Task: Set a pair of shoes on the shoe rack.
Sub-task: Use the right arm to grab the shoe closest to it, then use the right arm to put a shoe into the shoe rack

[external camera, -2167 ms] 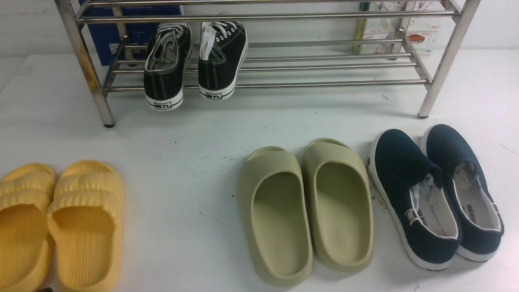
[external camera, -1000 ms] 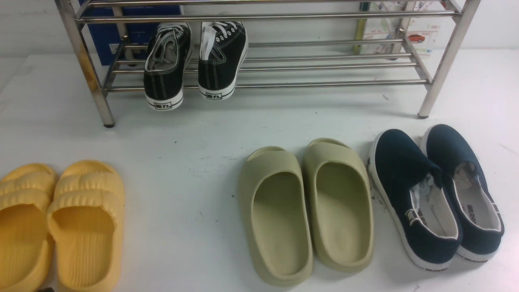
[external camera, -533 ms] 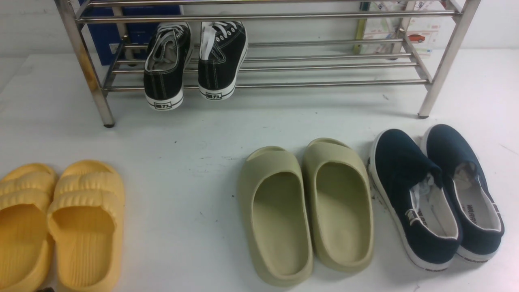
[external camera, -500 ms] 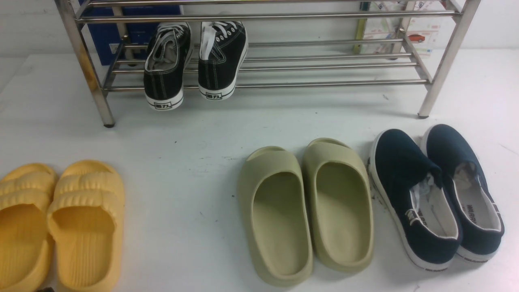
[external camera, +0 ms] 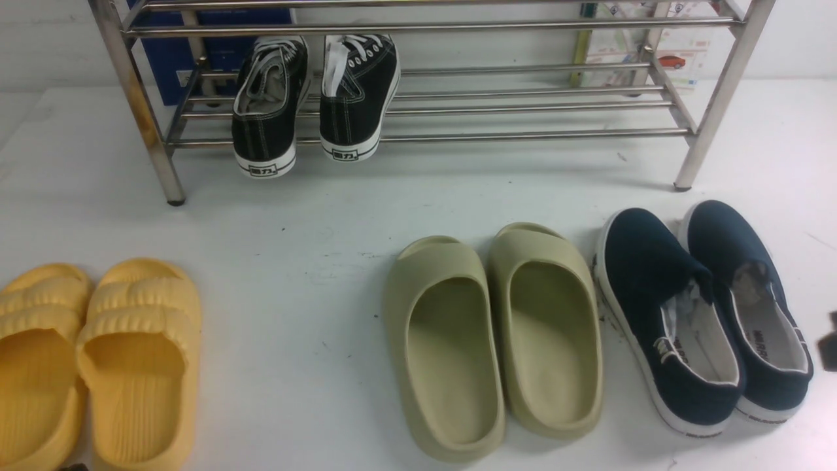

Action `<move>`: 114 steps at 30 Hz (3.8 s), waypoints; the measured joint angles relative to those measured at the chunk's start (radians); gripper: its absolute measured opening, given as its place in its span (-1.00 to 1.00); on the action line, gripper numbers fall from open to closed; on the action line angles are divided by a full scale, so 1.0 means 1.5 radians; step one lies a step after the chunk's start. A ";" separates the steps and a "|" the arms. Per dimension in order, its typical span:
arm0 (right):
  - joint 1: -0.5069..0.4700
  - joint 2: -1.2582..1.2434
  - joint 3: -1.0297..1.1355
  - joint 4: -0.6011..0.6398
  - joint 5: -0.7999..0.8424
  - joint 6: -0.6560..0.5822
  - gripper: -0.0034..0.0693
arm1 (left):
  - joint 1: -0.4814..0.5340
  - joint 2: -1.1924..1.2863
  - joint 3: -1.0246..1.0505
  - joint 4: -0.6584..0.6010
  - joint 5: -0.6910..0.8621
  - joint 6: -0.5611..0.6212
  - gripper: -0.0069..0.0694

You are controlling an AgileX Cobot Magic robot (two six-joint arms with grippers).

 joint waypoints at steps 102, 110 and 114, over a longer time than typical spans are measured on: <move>0.201 0.863 -0.956 -0.213 -0.161 0.086 -0.71 | 0.000 0.000 0.000 -0.002 0.000 0.000 -0.36; 0.201 0.863 -0.958 -0.244 -0.171 0.086 -0.30 | 0.000 0.000 0.000 -0.002 0.000 0.000 -0.34; 0.203 0.838 -0.958 -0.251 -0.126 0.085 0.04 | 0.000 0.000 0.000 -0.002 0.000 0.000 -0.34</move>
